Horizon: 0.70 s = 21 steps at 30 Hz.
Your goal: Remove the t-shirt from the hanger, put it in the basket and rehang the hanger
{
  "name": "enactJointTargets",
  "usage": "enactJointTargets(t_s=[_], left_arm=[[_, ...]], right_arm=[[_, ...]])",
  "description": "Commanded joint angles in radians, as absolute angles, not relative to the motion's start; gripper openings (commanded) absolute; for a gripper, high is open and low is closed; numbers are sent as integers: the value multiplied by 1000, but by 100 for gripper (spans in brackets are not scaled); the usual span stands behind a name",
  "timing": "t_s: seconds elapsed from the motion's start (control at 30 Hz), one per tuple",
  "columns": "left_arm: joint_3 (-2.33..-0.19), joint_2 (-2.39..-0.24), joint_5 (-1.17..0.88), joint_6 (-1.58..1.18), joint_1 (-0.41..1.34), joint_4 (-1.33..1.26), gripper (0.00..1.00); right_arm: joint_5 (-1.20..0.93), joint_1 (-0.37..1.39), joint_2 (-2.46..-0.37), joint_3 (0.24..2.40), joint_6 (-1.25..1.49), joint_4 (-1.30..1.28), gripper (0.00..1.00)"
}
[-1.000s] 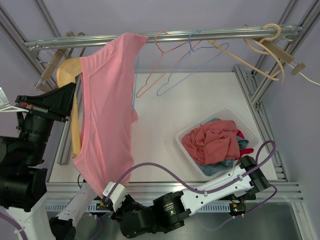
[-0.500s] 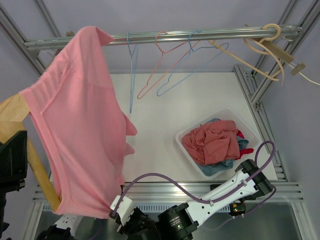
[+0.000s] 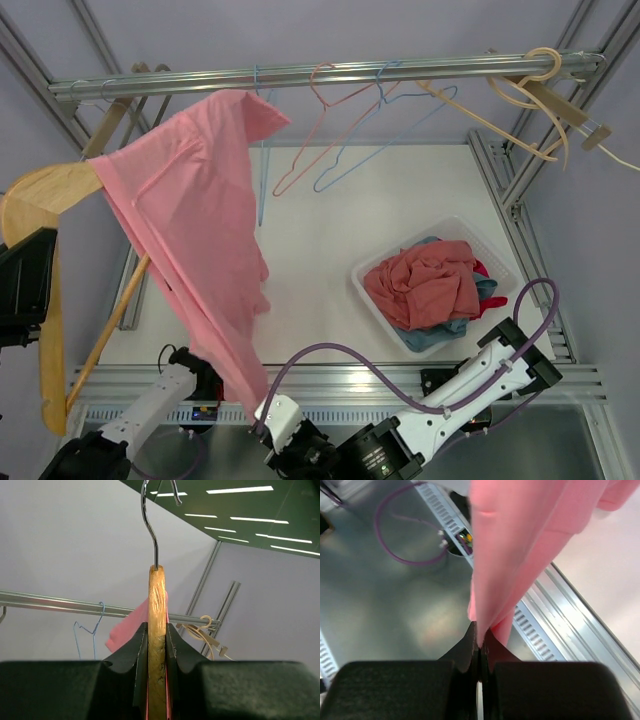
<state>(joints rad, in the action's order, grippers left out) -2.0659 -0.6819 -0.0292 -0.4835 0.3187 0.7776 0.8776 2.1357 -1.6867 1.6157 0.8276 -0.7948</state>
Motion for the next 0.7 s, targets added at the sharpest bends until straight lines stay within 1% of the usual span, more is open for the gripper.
enactJointTargets(t_s=[0.0, 0.03, 0.13, 0.17, 0.23, 0.3, 0.37, 0.43, 0.47, 0.57, 0.67], left_arm=[[-2137, -761, 143, -437, 362, 537, 0], [-2155, -768, 141, -461, 385, 526, 0], [-2152, -761, 46, -536, 393, 523, 0], [-2087, -717, -22, -557, 393, 519, 0], [-2001, -658, -76, -581, 382, 514, 0], [-1889, -576, -142, -606, 380, 514, 0], [-1841, -525, -195, -617, 380, 515, 0], [-1792, -461, -222, -629, 380, 515, 0], [-1781, -443, -268, -643, 380, 515, 0], [-1737, -400, -349, -670, 371, 514, 0], [-1694, -365, -368, -676, 354, 514, 0]], right_arm=[[861, 2171, -1686, 1583, 975, -1008, 0], [858, 2172, -1689, 1577, 997, -1038, 0], [897, 2174, -1700, 1609, 1043, -1116, 0], [922, 2177, -1703, 1665, 1029, -1133, 0], [987, 2186, -1712, 1728, 991, -1161, 0], [1035, 2192, -1724, 1831, 968, -1247, 0], [1103, 2200, -1729, 1928, 1021, -1414, 0], [1171, 2200, -1723, 1983, 1092, -1547, 0], [1199, 2198, -1717, 2012, 1118, -1631, 0], [1296, 2200, -1619, 1994, 1103, -1634, 0], [1406, 2184, -1491, 1921, 1126, -1628, 0]])
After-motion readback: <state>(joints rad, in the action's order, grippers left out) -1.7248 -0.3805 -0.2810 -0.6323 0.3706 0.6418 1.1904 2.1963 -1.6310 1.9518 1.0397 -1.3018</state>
